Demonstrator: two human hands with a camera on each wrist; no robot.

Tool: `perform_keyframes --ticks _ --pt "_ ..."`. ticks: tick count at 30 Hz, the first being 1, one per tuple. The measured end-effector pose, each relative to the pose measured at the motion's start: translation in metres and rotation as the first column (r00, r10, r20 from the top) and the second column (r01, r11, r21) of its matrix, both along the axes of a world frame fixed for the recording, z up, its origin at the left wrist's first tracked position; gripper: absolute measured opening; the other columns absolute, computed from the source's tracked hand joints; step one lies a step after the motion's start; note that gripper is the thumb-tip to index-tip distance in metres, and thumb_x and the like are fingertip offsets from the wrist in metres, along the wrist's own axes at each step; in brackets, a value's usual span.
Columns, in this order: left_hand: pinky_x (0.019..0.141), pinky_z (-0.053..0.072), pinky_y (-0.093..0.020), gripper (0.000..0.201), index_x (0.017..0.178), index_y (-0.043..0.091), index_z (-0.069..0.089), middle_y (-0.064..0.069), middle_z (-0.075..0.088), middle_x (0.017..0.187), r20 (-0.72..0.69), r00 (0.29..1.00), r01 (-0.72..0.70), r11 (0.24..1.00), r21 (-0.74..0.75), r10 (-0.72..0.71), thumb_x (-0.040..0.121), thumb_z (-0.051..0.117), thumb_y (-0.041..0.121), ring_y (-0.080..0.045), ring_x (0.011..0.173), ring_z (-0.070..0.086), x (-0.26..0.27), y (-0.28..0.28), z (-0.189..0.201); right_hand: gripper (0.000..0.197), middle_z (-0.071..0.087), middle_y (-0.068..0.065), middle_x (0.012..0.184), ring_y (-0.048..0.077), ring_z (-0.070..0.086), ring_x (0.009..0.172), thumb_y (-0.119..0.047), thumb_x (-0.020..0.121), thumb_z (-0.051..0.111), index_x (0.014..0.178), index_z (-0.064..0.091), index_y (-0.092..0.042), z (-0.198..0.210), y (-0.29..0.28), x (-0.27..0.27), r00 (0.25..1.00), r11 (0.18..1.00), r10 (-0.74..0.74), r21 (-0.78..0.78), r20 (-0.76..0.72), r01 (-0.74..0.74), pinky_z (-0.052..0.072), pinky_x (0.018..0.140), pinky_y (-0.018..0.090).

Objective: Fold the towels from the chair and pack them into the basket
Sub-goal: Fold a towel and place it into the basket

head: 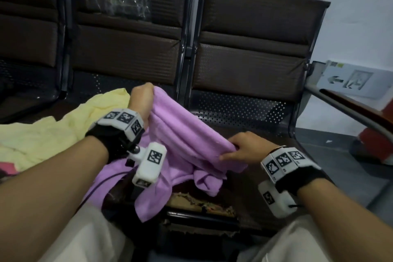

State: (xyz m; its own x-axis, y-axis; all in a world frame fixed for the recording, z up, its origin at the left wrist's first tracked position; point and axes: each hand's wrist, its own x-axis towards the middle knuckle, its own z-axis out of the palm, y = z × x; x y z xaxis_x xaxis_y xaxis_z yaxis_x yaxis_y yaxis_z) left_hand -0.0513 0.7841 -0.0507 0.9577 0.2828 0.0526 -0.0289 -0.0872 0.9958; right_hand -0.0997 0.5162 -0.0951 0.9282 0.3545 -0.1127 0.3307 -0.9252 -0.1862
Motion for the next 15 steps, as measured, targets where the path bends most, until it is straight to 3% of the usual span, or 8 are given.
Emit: perform_keyframes --ticks 2,4,7,9,11,13,15 --pt "0.074 0.045 -0.038 0.026 0.074 0.013 0.055 -0.015 0.055 0.098 -0.055 0.998 -0.002 1.0 0.004 0.002 0.09 0.035 0.015 -0.029 0.08 0.052 0.001 0.008 -0.002 0.051 0.06 -0.001 0.078 0.018 0.057 0.076 -0.067 0.079 0.057 0.086 0.064 -0.017 -0.005 -0.01 -0.004 0.99 0.979 -0.062 -0.202 -0.13 0.035 0.045 0.072 0.031" --pt "0.077 0.038 -0.033 0.03 0.064 0.021 0.037 -0.01 0.043 0.098 -0.087 0.996 0.017 1.0 0.018 -0.015 0.093 0.034 0.014 -0.022 0.087 0.042 0.003 0.012 -0.006 0.056 0.06 -0.002 0.089 0.02 0.055 0.085 -0.074 0.078 0.049 0.093 0.06 -0.021 -0.009 -0.024 -0.005 0.976 0.941 -0.146 -0.327 -0.164 0.086 0.043 0.079 0.033" --pt "0.079 0.033 -0.031 0.032 0.062 0.021 0.033 -0.01 0.04 0.101 -0.14 0.989 0.05 0.997 0.065 -0.04 0.094 0.036 0.013 -0.02 0.091 0.038 0.004 0.013 -0.01 0.055 0.061 0.001 0.113 0.024 0.057 0.105 -0.075 0.085 0.035 0.112 0.051 -0.03 -0.013 -0.035 -0.007 0.95 0.906 -0.279 -0.365 -0.139 0.213 0.037 0.094 0.037" --pt "0.076 0.032 -0.033 0.024 0.062 0.019 0.038 -0.011 0.041 0.094 -0.174 0.983 0.064 0.996 0.068 -0.051 0.086 0.043 0.02 -0.022 0.08 0.041 0.003 0.01 -0.011 0.052 0.06 0.004 0.126 0.025 0.054 0.118 -0.063 0.093 0.033 0.135 0.036 -0.034 -0.016 -0.036 -0.008 0.94 0.901 -0.326 -0.333 -0.099 0.277 0.031 0.103 0.041" --pt "0.074 0.035 -0.036 0.018 0.075 0.013 0.057 -0.01 0.048 0.086 -0.174 0.983 0.071 0.997 0.037 -0.063 0.076 0.049 0.029 -0.026 0.071 0.046 0.002 0.007 -0.013 0.053 0.061 0.006 0.125 0.026 0.056 0.118 -0.052 0.095 0.04 0.143 0.022 -0.038 -0.018 -0.036 -0.007 0.94 0.901 -0.335 -0.317 -0.07 0.297 0.033 0.104 0.041" --pt "0.087 0.043 -0.038 0.039 0.108 0.0 0.063 -0.017 0.061 0.104 -0.173 0.982 0.099 0.99 0.099 -0.081 0.084 0.053 0.029 -0.033 0.094 0.058 0.005 0.005 -0.015 0.061 0.062 0.012 0.12 0.029 0.059 0.111 -0.043 0.092 0.052 0.144 0.019 -0.038 -0.019 -0.037 -0.006 0.939 0.909 -0.338 -0.279 -0.056 0.31 0.041 0.098 0.04" --pt "0.1 0.042 -0.043 0.04 0.117 -0.01 0.057 -0.028 0.057 0.121 -0.173 0.977 0.164 0.96 0.226 -0.126 0.094 0.047 0.022 -0.04 0.115 0.053 0.011 0.005 -0.017 0.068 0.063 0.015 0.114 0.031 0.061 0.104 -0.036 0.087 0.062 0.143 0.023 -0.037 -0.019 -0.039 -0.003 0.936 0.921 -0.349 -0.198 -0.036 0.336 0.048 0.092 0.038"
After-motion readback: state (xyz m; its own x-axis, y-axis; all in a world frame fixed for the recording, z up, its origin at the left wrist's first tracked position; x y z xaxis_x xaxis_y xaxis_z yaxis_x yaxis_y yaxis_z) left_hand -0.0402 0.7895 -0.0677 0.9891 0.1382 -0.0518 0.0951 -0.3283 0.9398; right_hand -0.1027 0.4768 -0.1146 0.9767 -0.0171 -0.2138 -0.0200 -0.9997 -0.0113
